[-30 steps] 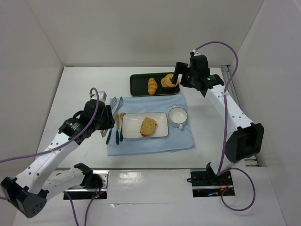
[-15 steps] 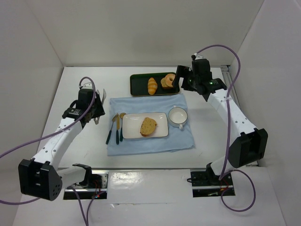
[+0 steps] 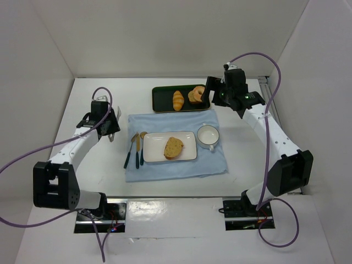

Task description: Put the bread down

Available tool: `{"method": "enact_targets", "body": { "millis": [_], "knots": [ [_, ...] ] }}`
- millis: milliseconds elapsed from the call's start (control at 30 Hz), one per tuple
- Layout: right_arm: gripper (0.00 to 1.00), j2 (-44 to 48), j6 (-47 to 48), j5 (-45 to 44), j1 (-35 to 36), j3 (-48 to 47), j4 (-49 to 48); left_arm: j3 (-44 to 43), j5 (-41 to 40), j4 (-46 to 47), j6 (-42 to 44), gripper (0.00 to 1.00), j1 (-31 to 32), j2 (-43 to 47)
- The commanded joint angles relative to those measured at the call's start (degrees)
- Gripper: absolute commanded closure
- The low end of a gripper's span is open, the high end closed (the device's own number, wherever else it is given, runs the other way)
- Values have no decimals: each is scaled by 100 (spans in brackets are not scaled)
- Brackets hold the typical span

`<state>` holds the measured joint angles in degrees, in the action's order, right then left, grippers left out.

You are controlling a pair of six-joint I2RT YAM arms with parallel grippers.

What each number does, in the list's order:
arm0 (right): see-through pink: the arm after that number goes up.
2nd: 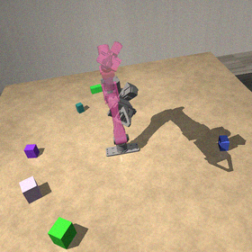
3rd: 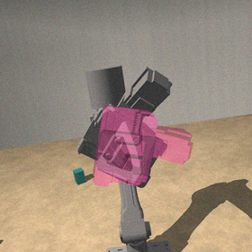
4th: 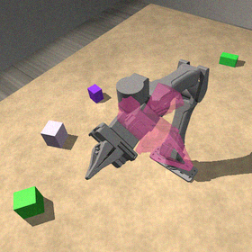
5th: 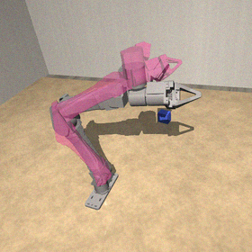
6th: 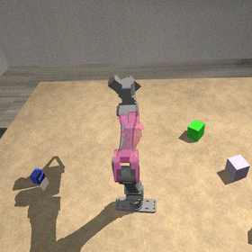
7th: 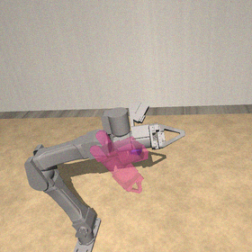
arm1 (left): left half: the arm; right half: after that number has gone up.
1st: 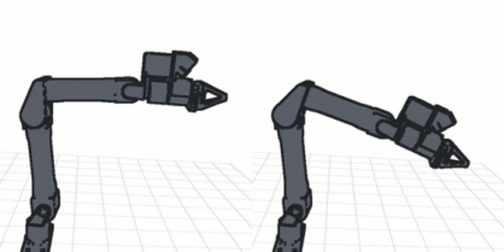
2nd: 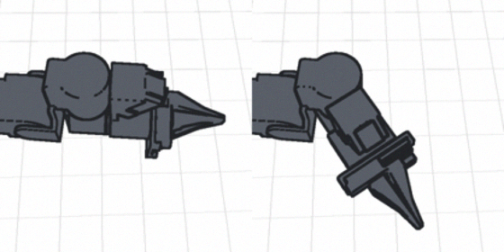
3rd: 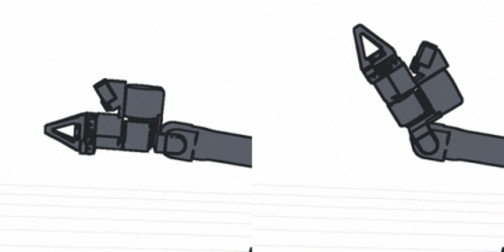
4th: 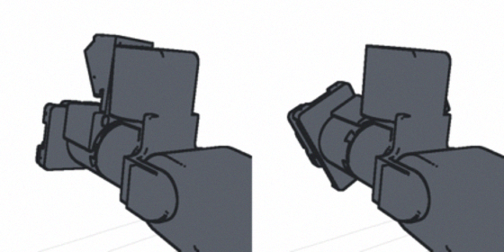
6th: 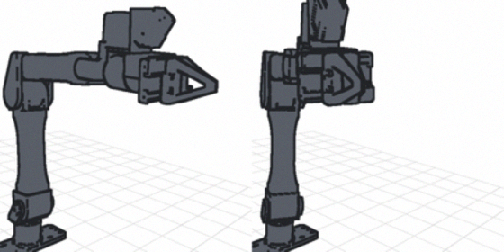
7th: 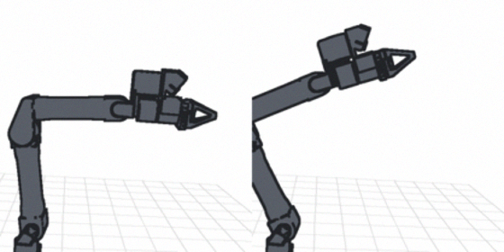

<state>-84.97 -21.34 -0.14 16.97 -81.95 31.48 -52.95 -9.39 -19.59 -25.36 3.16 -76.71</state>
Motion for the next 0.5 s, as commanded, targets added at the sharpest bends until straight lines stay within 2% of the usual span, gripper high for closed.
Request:
{"method": "enact_targets", "body": {
  "millis": [0, 467],
  "knots": [
    [2, 209, 34, 32, -36, -198, -178, 30, 191, 430, 216, 49, -131, -204],
    [2, 209, 34, 32, -36, -198, -230, -146, 482, 536, 163, 49, -404, -1302]
  ]
}}
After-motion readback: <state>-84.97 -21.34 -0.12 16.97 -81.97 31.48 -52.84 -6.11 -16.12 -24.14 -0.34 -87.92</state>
